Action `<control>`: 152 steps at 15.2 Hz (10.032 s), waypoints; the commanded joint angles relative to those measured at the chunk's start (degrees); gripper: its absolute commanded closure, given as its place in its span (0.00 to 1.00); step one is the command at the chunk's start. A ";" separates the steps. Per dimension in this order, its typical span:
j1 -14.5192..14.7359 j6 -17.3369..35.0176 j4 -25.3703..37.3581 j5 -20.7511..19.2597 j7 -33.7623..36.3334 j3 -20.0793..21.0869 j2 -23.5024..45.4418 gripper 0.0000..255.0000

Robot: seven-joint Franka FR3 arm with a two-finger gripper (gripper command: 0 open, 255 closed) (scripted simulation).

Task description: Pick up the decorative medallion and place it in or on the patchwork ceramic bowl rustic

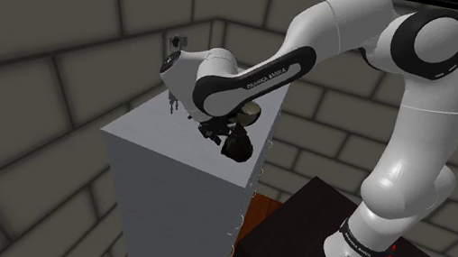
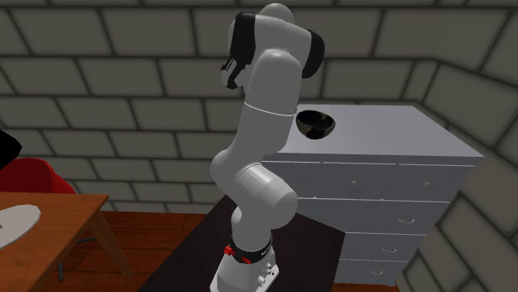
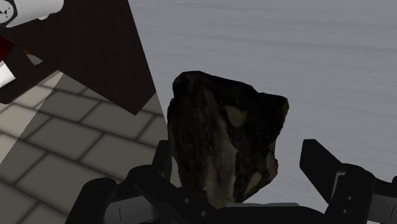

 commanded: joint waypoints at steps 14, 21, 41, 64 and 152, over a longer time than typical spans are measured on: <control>-0.04 0.13 -0.15 0.01 0.03 0.01 -0.04 1.00; -0.86 -2.78 1.79 1.90 -2.47 0.94 -2.86 1.00; -10.48 14.21 -5.36 27.06 -9.08 1.41 -15.49 0.00; -10.57 20.06 -10.98 26.46 -8.61 1.17 -15.05 1.00; -8.21 -9.85 36.77 8.21 -20.29 -7.70 8.16 0.00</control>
